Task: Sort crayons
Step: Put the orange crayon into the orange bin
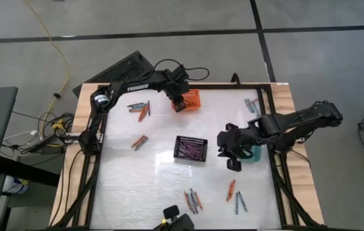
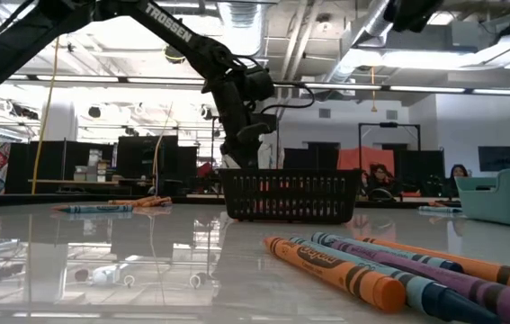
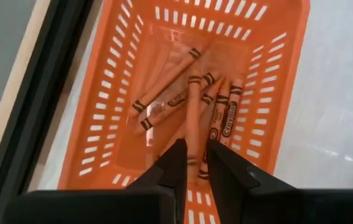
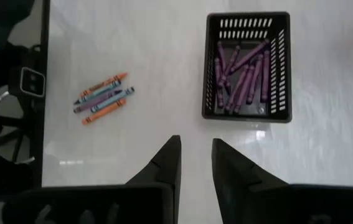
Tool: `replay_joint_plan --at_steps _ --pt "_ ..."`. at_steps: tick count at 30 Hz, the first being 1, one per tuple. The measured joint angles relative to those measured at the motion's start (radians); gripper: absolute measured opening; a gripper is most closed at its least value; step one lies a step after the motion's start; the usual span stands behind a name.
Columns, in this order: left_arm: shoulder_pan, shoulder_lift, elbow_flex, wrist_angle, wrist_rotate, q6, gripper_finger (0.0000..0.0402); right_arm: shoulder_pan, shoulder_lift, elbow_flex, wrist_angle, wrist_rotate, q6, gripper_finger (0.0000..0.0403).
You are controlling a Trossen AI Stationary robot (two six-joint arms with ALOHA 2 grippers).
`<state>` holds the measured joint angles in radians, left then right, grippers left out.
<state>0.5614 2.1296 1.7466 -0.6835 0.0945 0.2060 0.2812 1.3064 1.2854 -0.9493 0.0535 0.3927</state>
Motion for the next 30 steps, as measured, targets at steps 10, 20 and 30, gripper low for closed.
replay_joint_plan --at_steps 10,20,30 --pt "0.0 -0.003 0.0 -0.012 0.074 -0.029 0.0085 0.098 0.006 0.0 -0.056 0.014 -0.08 0.0084" --pt "-0.052 -0.096 0.0 -0.032 0.107 -0.019 0.0098 0.275 0.074 -0.07 -0.101 0.03 -0.144 0.0085" --pt "-0.161 -0.237 0.0 -0.08 0.105 -0.008 0.0098 0.396 0.09 -0.309 0.095 -0.001 -0.13 0.0087"
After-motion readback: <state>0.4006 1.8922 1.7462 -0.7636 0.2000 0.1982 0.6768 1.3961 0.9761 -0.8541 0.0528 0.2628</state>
